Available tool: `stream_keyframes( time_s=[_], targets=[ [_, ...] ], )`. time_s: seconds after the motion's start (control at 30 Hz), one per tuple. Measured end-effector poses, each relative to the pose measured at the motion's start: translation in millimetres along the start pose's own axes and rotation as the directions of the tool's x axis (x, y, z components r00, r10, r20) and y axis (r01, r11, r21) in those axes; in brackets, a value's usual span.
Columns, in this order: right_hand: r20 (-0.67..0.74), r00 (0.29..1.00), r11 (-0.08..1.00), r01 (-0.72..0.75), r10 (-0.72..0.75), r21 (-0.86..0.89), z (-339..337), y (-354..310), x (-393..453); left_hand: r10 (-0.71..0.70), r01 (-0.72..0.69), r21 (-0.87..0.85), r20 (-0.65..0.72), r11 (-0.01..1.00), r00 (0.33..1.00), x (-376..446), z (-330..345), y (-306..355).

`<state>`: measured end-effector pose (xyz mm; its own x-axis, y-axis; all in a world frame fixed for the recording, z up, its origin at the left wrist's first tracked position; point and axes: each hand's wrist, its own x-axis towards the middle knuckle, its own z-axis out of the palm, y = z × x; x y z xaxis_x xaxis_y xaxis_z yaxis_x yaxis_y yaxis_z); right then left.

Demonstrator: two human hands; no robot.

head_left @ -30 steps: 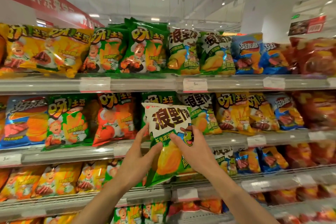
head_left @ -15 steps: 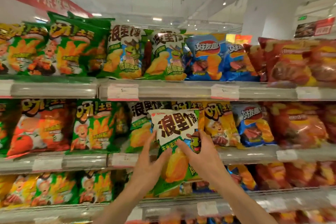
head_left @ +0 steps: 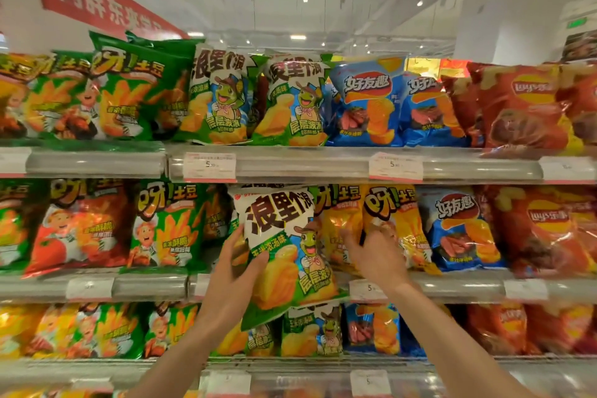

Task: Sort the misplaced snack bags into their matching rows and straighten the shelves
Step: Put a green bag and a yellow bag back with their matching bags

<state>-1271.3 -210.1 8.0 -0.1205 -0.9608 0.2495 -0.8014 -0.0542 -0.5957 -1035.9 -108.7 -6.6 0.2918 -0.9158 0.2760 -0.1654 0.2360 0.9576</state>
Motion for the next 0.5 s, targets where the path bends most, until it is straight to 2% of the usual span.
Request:
stream_keyframes(
  time_s=[0.13, 0.23, 0.37, 0.5],
  targets=[
    [-0.043, 0.998, 0.998, -0.037, 0.035, -0.042, 16, -8, 6, 0.004, -0.004, 0.007, -0.013, 1.0, 1.0, 0, -8, -1],
    [-0.111, 0.994, 1.0, -0.011, 0.008, -0.026, 25, -12, 6, -0.012, 0.012, -0.008, -0.023, 1.0, 1.0, 1, -15, -3],
    [-0.125, 0.991, 0.983, 0.058, -0.037, 0.173, 30, -18, 1, -0.012, 0.012, -0.016, -0.026, 1.0, 1.0, 2, -24, -5],
    [-0.103, 0.994, 0.953, 0.068, -0.039, 0.295, 28, -25, -1, -0.005, 0.004, -0.02, -0.016, 1.0, 1.0, 5, -34, -9]
  ],
)
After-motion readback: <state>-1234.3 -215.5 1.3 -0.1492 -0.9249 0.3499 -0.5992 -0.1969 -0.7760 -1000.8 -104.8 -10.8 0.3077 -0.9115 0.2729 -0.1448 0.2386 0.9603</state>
